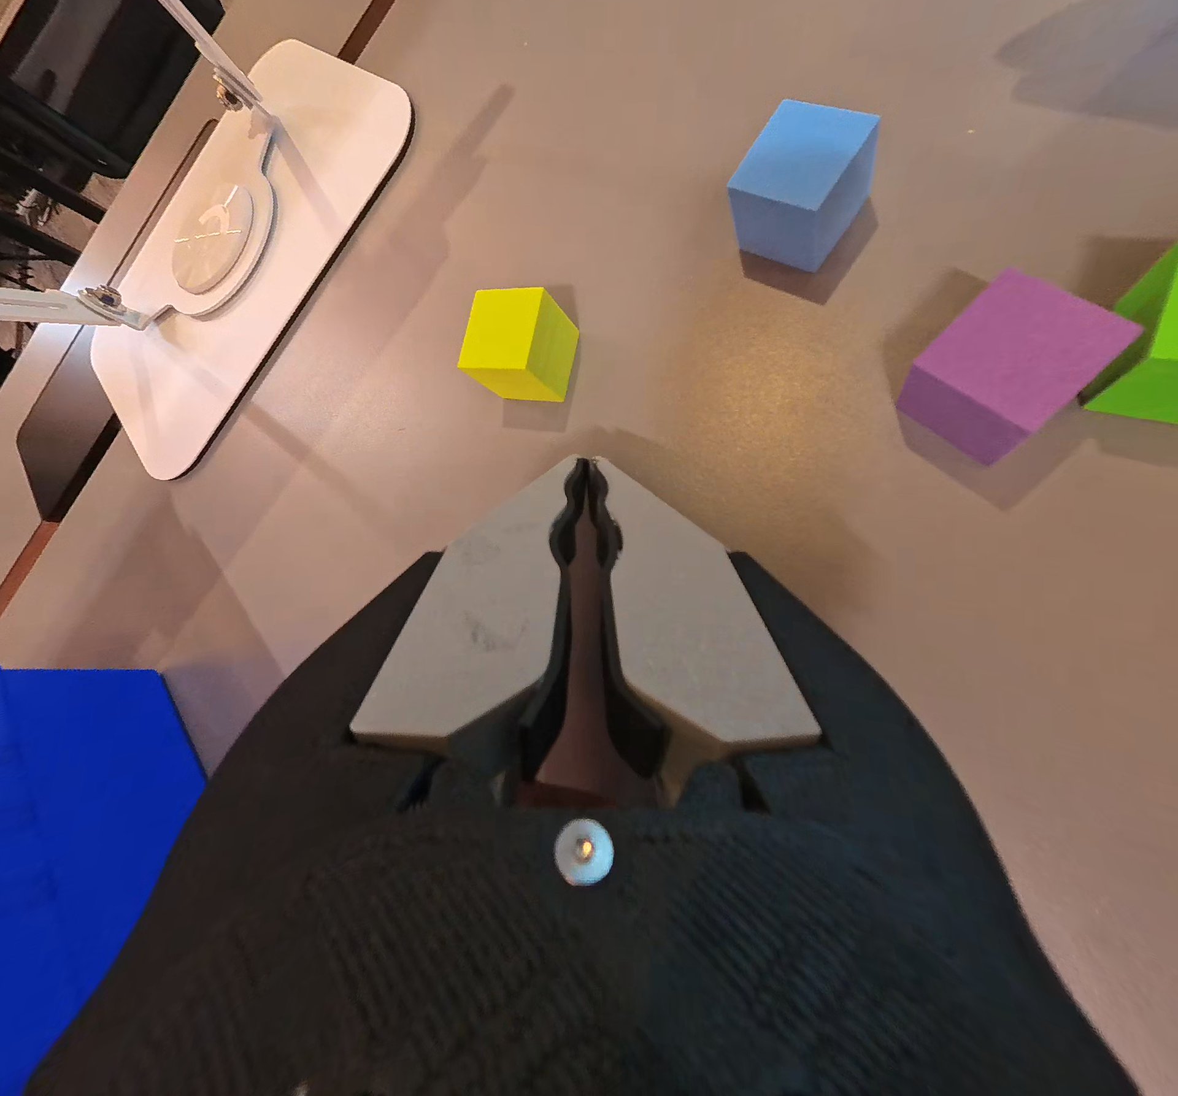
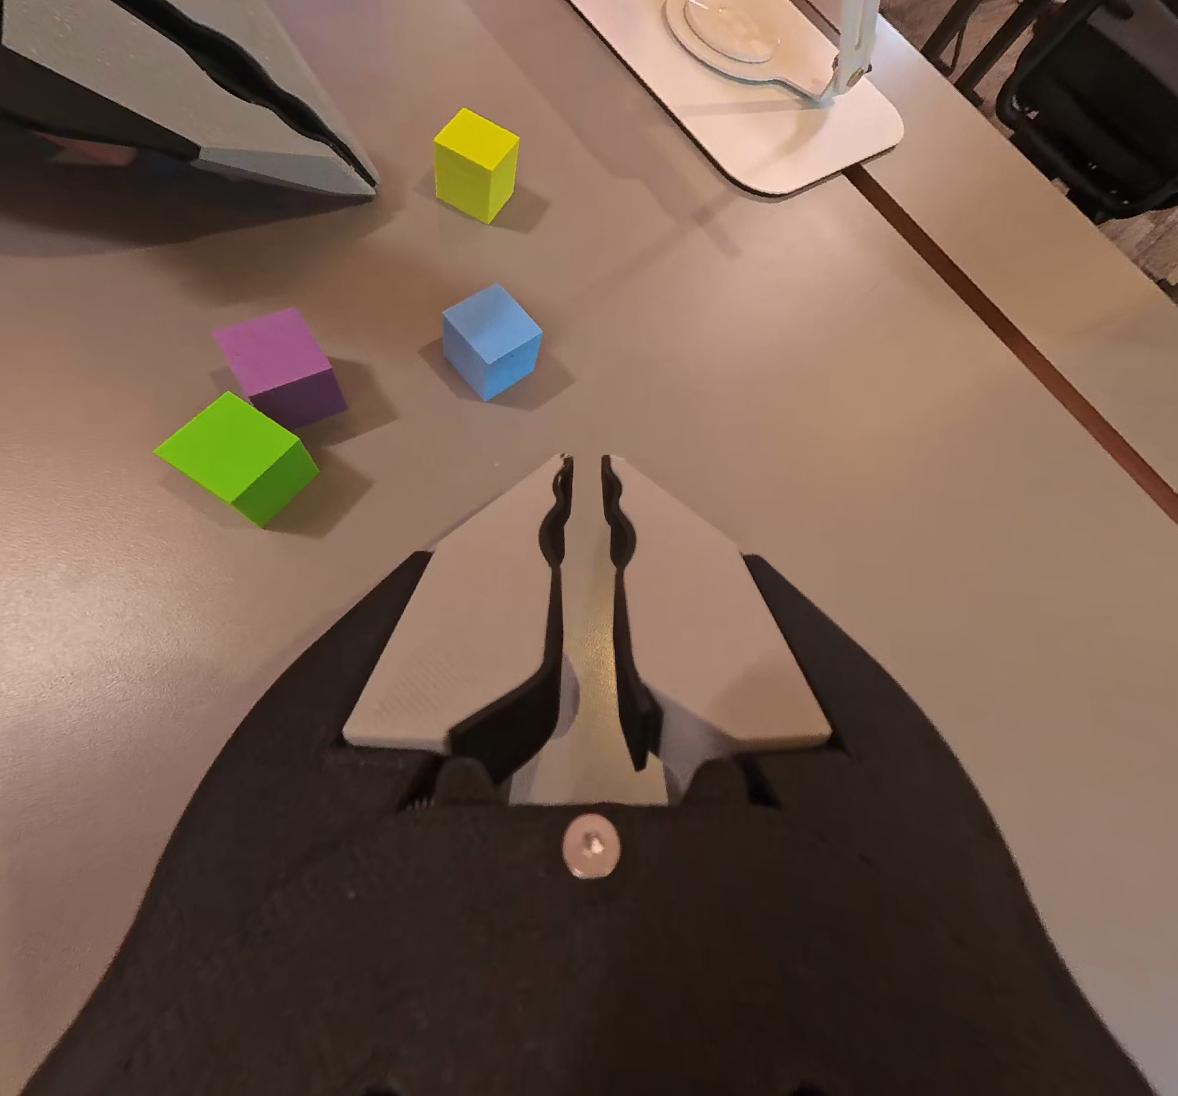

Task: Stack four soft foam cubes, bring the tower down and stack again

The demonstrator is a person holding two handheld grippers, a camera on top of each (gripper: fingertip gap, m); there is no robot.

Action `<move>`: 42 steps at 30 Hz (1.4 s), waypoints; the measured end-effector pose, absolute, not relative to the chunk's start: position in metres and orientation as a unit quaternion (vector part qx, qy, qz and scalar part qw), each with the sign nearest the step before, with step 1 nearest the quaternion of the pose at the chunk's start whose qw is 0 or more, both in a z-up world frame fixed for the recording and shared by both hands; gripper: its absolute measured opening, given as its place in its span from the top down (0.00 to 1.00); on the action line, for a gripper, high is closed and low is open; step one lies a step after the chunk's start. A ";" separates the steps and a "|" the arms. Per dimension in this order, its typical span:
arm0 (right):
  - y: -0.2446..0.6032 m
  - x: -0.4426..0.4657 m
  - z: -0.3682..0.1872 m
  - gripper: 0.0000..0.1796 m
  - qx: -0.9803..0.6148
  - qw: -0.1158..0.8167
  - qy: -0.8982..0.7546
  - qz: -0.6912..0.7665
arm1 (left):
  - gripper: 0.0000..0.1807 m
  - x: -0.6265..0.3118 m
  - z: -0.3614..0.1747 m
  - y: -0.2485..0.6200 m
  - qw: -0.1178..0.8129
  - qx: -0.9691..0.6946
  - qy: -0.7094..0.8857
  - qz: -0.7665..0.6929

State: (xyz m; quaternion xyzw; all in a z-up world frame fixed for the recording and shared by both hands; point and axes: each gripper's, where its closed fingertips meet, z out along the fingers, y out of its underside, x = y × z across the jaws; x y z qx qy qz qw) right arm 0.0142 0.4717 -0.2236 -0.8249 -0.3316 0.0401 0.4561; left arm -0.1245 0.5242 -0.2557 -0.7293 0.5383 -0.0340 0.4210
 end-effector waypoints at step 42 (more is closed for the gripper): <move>0.439 -0.040 -0.197 0.96 -0.762 0.473 -0.369 0.244 | 1.00 -0.115 -0.256 0.509 0.386 -0.757 0.512 -0.125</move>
